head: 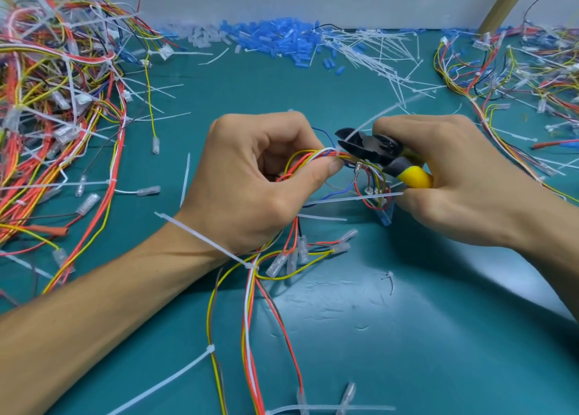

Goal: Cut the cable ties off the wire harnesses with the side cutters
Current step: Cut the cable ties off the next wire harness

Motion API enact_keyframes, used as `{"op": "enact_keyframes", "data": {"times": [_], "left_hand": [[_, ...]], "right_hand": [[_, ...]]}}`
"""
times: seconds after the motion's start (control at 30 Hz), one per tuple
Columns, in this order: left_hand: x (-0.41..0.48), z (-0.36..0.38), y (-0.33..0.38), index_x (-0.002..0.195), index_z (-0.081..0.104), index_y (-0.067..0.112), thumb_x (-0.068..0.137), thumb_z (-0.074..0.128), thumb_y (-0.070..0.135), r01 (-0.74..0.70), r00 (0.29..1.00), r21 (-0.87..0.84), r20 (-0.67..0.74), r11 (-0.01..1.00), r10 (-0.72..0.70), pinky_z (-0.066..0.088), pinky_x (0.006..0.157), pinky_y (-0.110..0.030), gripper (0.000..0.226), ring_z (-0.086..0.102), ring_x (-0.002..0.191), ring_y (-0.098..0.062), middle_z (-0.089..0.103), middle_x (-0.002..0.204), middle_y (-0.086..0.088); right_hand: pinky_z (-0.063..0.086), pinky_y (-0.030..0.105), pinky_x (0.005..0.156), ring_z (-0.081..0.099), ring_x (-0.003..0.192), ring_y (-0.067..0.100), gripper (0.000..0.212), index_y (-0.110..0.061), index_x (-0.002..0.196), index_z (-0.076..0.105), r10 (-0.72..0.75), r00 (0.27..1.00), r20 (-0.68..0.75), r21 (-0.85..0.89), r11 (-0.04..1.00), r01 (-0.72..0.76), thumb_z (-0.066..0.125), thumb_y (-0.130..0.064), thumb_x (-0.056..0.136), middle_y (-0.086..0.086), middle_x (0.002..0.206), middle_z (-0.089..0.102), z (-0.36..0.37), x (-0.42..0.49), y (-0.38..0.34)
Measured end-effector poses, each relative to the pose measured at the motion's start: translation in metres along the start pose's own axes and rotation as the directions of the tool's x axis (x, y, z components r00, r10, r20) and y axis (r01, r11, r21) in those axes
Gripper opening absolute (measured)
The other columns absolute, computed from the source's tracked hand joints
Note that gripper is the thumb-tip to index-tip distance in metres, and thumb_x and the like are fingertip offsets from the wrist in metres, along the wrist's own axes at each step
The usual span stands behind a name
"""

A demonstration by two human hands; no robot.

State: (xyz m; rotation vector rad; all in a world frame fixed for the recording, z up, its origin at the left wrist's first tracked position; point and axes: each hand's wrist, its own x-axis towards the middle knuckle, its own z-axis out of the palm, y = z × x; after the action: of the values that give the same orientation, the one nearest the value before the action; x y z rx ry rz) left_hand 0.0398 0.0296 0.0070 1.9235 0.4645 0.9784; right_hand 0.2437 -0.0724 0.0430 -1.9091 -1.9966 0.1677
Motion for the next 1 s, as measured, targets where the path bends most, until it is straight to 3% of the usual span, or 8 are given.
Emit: {"op": "enact_keyframes", "data": {"times": [0.07, 0.17, 0.27, 0.5, 0.6, 0.8, 0.87, 1.0], "left_hand": [[0.0, 0.001, -0.001, 0.072, 0.067, 0.002, 0.086, 0.078, 0.013, 0.0, 1.0, 0.021, 0.001, 1.0, 0.0, 0.034, 0.044, -0.024, 0.021, 0.048, 0.047, -0.024, 0.056, 0.056, -0.006], [-0.002, 0.002, -0.002, 0.072, 0.068, 0.003, 0.086, 0.078, 0.014, -0.003, 1.0, 0.062, 0.0, 0.998, 0.003, 0.033, 0.044, -0.024, 0.021, 0.048, 0.048, -0.025, 0.055, 0.055, -0.004], [-0.004, 0.002, -0.003, 0.071, 0.069, 0.007, 0.085, 0.078, 0.019, -0.016, 1.0, 0.172, 0.029, 0.985, 0.011, 0.035, 0.043, -0.031, 0.02, 0.049, 0.049, -0.028, 0.057, 0.056, -0.008], [-0.003, -0.001, -0.006, 0.07, 0.07, 0.01, 0.086, 0.077, 0.023, -0.01, 0.998, 0.22, 0.06, 0.975, -0.003, 0.029, 0.048, -0.024, 0.021, 0.04, 0.049, -0.013, 0.052, 0.054, -0.006], [-0.001, 0.0, -0.006, 0.071, 0.07, 0.009, 0.085, 0.078, 0.021, -0.008, 0.999, 0.203, 0.054, 0.979, -0.003, 0.031, 0.048, -0.022, 0.021, 0.04, 0.05, -0.009, 0.053, 0.055, -0.005], [0.008, -0.003, -0.004, 0.074, 0.068, 0.001, 0.089, 0.077, 0.007, 0.064, 0.998, -0.032, -0.013, 0.997, -0.064, 0.034, 0.043, -0.01, 0.018, 0.047, 0.04, 0.0, 0.06, 0.054, -0.005], [0.012, -0.005, -0.004, 0.075, 0.068, -0.002, 0.089, 0.075, 0.005, 0.154, 0.987, -0.132, -0.022, 0.979, -0.158, 0.032, 0.038, -0.011, 0.017, 0.044, 0.034, -0.002, 0.06, 0.052, -0.005], [0.017, -0.01, -0.006, 0.077, 0.071, 0.003, 0.078, 0.076, 0.025, 0.398, 0.915, -0.322, 0.073, 0.859, -0.397, 0.033, 0.036, -0.017, 0.023, 0.043, 0.039, -0.016, 0.064, 0.059, -0.01]], "right_hand": [[0.038, 0.047, 0.051, 0.036, 0.065, 0.033, 0.015, -0.032, 0.069, 0.036, 0.02, 1.0, 0.009, -0.046, 0.999, -0.019, 0.042, -0.02, 0.062, 0.002, 0.062, 0.037, -0.001, -0.001, -0.002], [0.03, 0.039, 0.047, 0.029, 0.061, 0.038, 0.008, -0.021, 0.066, 0.043, 0.069, 0.997, 0.034, -0.081, 0.995, -0.066, 0.04, -0.021, 0.058, 0.007, 0.056, 0.029, -0.001, -0.003, -0.005], [0.033, 0.042, 0.044, 0.032, 0.059, 0.039, 0.022, -0.01, 0.069, 0.055, 0.098, 0.991, 0.09, -0.131, 0.988, -0.086, 0.041, -0.023, 0.059, 0.011, 0.053, 0.036, 0.001, -0.003, -0.006], [0.034, 0.044, 0.044, 0.034, 0.063, 0.042, 0.02, -0.004, 0.07, 0.052, 0.127, 0.987, 0.094, -0.135, 0.984, -0.114, 0.042, -0.02, 0.061, 0.019, 0.058, 0.038, 0.011, -0.003, -0.006], [0.031, 0.043, 0.042, 0.025, 0.058, 0.032, 0.02, -0.004, 0.07, 0.053, 0.128, 0.989, 0.07, -0.12, 0.986, -0.119, 0.043, -0.02, 0.061, 0.019, 0.058, 0.038, 0.012, -0.002, -0.002], [0.021, 0.041, 0.051, 0.018, 0.062, 0.014, 0.013, -0.011, 0.067, 0.039, 0.16, 0.979, -0.123, 0.125, 0.981, -0.145, 0.051, -0.011, 0.062, 0.014, 0.063, 0.033, 0.014, 0.005, 0.001], [0.022, 0.04, 0.054, 0.019, 0.064, 0.015, 0.015, -0.017, 0.069, 0.037, 0.162, 0.967, -0.199, 0.158, 0.979, -0.131, 0.052, -0.013, 0.065, 0.011, 0.062, 0.033, 0.009, 0.005, 0.004], [0.034, 0.044, 0.063, 0.034, 0.068, 0.03, 0.013, -0.013, 0.078, 0.049, 0.235, 0.93, -0.281, 0.163, 0.967, -0.195, 0.053, -0.014, 0.066, 0.011, 0.067, 0.046, 0.0, 0.004, 0.012]]}}
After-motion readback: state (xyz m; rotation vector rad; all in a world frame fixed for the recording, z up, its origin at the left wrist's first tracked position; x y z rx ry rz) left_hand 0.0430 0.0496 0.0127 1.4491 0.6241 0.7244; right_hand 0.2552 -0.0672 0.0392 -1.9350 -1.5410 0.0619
